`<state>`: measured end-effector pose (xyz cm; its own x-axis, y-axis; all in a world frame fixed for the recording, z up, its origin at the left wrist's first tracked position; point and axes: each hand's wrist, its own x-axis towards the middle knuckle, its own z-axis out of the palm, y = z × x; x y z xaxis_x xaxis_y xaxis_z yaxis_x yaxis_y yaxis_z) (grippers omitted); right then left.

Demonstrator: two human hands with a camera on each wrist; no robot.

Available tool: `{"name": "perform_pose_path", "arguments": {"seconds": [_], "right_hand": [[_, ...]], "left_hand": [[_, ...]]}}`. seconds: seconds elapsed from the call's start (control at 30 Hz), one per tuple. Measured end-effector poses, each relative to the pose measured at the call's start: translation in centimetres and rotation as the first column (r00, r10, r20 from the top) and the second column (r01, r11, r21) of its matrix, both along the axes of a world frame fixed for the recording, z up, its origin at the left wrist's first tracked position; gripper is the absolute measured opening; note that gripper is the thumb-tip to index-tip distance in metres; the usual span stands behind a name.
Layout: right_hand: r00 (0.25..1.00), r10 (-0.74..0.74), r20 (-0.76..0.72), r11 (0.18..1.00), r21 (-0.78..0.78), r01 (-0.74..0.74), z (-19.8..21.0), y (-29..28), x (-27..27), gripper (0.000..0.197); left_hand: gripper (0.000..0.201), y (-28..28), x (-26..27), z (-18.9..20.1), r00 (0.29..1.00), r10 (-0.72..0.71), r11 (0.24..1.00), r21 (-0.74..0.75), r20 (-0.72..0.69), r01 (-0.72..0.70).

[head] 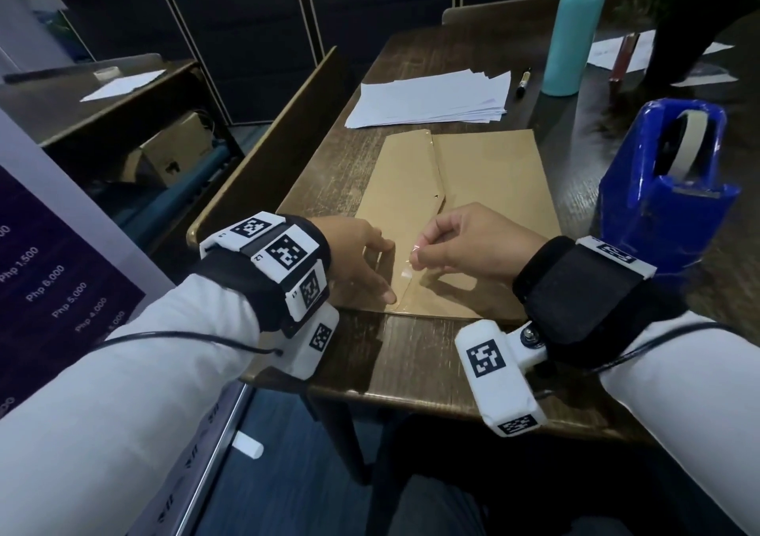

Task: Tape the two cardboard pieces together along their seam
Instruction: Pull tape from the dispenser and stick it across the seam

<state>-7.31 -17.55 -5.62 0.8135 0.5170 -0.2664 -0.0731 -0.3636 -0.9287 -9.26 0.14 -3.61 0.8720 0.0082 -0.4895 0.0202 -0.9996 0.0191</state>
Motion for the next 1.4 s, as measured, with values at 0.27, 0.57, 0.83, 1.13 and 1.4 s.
{"name": "perform_pose_path", "arguments": {"seconds": [0.27, 0.57, 0.83, 1.13, 1.4], "right_hand": [[0.987, 0.038, 0.155, 0.992, -0.121, -0.019, -0.7, 0.5, -0.4, 0.005], [0.995, 0.034, 0.095, 0.993, -0.118, -0.023, -0.4, 0.7, -1.1, 0.002], [0.993, 0.048, 0.106, 0.992, -0.122, -0.035, -0.6, 0.8, -1.2, 0.005], [0.986, 0.062, 0.158, 0.992, -0.123, -0.042, -1.0, 0.9, -1.2, 0.004], [0.986, 0.071, 0.153, 0.987, -0.151, -0.048, -0.6, 1.1, -1.5, 0.005]], "left_hand": [[0.072, 0.6, -0.6, 0.3, 0.993, -0.099, 0.995, 0.038, 0.071, 0.096], [0.065, 0.6, -1.3, 0.4, 0.991, -0.099, 0.995, 0.035, 0.091, 0.096], [0.057, 0.1, -1.6, 0.5, 0.981, -0.171, 0.984, 0.056, 0.088, 0.167], [0.060, 0.6, -2.2, 0.5, 0.985, -0.136, 0.991, 0.033, 0.103, 0.133], [0.036, 0.1, -2.7, 0.2, 0.983, -0.043, 0.991, -0.117, 0.178, 0.065]]}}
